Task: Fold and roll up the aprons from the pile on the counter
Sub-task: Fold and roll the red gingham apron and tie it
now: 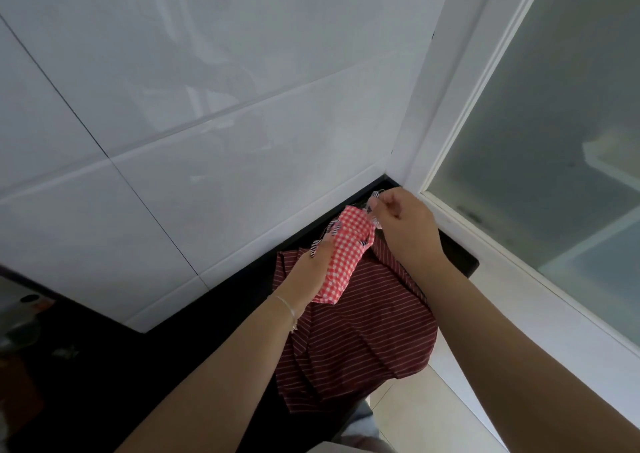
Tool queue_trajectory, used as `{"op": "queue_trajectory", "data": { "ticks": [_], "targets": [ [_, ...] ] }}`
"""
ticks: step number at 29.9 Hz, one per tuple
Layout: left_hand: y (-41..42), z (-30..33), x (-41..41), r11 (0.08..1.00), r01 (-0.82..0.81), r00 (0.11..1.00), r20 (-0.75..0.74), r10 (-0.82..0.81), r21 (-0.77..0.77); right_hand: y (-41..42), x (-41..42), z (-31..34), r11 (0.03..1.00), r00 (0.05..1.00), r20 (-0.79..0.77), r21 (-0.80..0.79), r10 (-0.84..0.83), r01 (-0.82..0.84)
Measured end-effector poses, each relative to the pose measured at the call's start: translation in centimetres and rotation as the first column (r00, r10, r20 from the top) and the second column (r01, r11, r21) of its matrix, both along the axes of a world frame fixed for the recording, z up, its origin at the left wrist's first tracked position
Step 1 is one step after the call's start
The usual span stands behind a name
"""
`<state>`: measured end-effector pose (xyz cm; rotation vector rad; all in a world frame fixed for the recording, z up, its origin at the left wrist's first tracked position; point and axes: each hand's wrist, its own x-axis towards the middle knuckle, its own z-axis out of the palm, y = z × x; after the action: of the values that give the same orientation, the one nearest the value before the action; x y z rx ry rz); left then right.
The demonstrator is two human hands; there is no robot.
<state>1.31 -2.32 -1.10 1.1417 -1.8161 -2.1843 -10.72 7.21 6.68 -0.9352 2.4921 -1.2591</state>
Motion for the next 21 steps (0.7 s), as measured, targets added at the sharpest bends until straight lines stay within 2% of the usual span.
{"op": "queue_trajectory", "data": {
  "ticks": [2,4,5,7,8,10,12,14,16,18,20,21],
  "targets": [
    [-0.1,0.0,-0.8,0.986,-0.114,0.993,0.015,0.113,0.124,-0.2,1.0,0.3,0.984,0.992,0.125,-0.174,-0.01,0.032],
    [-0.2,0.4,-1.1,0.953,-0.203,0.976,-0.036,0.216,0.225,-0.2,1.9,0.7,0.915,0.942,0.334,-0.37,-0.032,0.162],
    [-0.2,0.8,-1.1,0.925,-0.227,0.963,-0.071,0.26,0.305,-0.1,2.2,0.9,0.858,0.892,0.451,-0.446,-0.031,0.255],
    [-0.7,0.9,-0.7,0.852,-0.245,0.933,-0.126,0.337,0.463,0.5,3.1,0.8,0.738,0.733,0.679,-0.51,0.031,0.441],
    [-0.8,0.8,-0.4,0.787,-0.198,0.913,-0.181,0.365,0.585,0.9,3.5,0.5,0.701,0.63,0.773,-0.493,0.08,0.516],
    [-1.3,1.1,-0.2,0.686,-0.118,0.874,-0.253,0.416,0.718,1.6,4.2,-0.4,0.71,0.402,0.9,-0.393,0.167,0.585],
    [-1.7,1.7,-0.1,0.672,-0.028,0.855,-0.331,0.4,0.74,2.0,4.5,-1.3,0.791,0.167,0.97,-0.242,0.178,0.562],
    [-2.0,2.8,0.2,0.696,0.107,0.853,-0.426,0.303,0.71,2.1,4.2,-2.0,0.861,0.015,0.993,-0.107,0.115,0.497],
    [-2.4,3.3,0.2,0.688,0.327,0.809,-0.569,0.15,0.647,2.0,3.2,-2.5,0.913,-0.014,0.999,-0.042,0.052,0.406],
    [-2.7,3.8,0.5,0.692,0.454,0.77,-0.638,0.012,0.561,2.0,2.1,-2.3,0.954,0.047,0.999,-0.021,0.007,0.3],
    [-2.5,4.4,0.5,0.702,0.492,0.798,-0.589,-0.127,0.515,2.0,1.4,-1.3,0.986,0.166,0.986,-0.04,0.013,0.159],
    [-2.3,4.9,0.5,0.739,0.456,0.852,-0.484,-0.2,0.496,1.9,1.0,-0.7,0.991,0.221,0.975,-0.058,0.03,0.121]
  ]
}}
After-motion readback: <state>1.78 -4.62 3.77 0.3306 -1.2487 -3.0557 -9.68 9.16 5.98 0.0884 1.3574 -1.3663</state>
